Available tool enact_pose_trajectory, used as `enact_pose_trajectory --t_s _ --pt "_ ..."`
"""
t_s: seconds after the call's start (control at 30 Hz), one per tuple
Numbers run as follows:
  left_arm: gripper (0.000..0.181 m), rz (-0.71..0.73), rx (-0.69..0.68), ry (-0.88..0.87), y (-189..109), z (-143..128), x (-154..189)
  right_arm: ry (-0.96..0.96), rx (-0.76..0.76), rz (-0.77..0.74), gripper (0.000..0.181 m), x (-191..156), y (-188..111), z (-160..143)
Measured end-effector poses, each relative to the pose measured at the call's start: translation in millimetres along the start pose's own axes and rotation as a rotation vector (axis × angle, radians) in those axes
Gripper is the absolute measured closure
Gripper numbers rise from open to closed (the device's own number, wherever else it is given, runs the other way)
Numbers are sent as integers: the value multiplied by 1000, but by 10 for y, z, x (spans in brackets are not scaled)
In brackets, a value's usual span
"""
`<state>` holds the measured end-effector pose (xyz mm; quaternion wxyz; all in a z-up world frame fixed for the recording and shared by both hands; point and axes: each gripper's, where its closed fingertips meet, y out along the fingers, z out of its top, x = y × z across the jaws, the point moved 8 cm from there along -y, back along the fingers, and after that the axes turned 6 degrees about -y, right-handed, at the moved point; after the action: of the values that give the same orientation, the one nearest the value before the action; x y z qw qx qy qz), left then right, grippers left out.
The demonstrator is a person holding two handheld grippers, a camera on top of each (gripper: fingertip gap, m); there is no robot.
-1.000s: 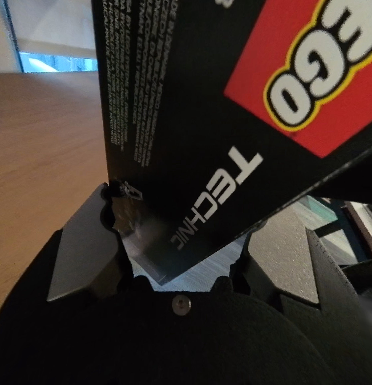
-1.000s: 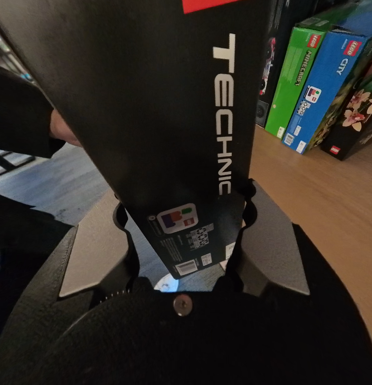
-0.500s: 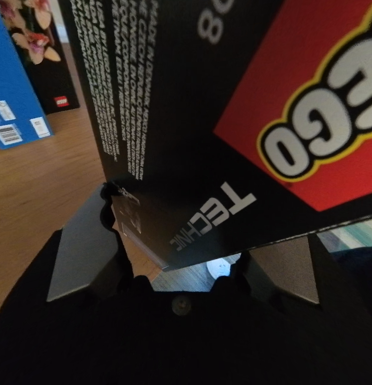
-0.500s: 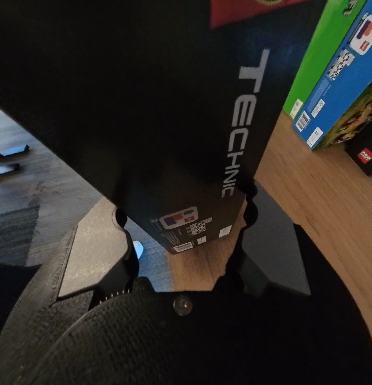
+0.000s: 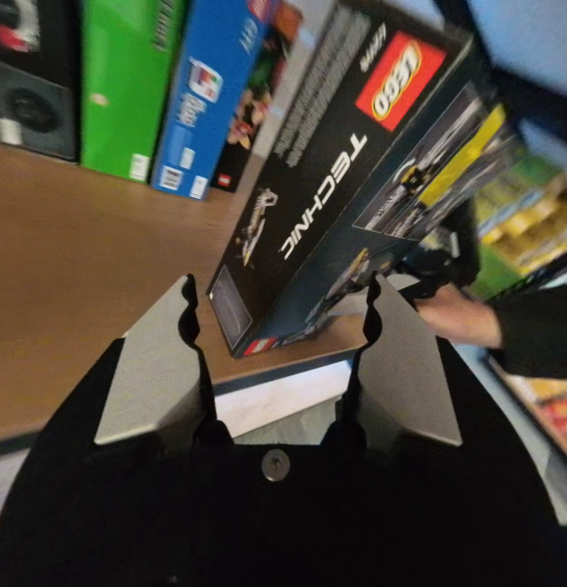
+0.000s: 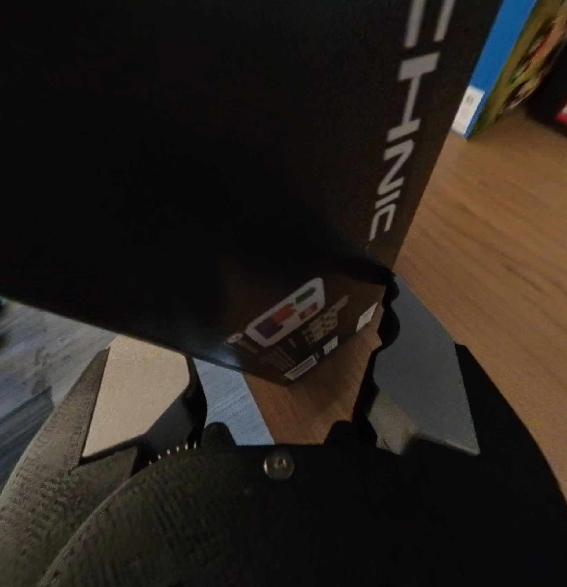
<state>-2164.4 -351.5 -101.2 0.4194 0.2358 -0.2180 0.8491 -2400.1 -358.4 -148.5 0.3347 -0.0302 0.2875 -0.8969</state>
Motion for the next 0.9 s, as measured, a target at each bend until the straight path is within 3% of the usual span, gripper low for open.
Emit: enact_pose_trajectory --t_s 0.17,0.33,0.43,0.53,0.67,0.73,0.9 --pt "88 78 209 -136 -1412 -295 -81 45 65 -96 57 -135 200 80" --pt "92 249 187 -141 -2904 -576 -146 105 137 -194 57 -286 545 240" --pt "95 284 125 -153 -3537 -722 -112 120 147 -214 57 -344 774 375" --pt "96 321 39 -149 -3887 -980 -66 121 141 -207 57 -355 981 510" --pt "98 359 151 -293 -4084 -1250 -118 97 147 -184 57 -292 1180 636" --pt "99 380 189 -318 -4085 -1329 -137 103 152 -184 57 -253 1226 670" --pt "99 329 136 -332 -3892 -1337 -241 95 158 -176 57 -172 1352 757"
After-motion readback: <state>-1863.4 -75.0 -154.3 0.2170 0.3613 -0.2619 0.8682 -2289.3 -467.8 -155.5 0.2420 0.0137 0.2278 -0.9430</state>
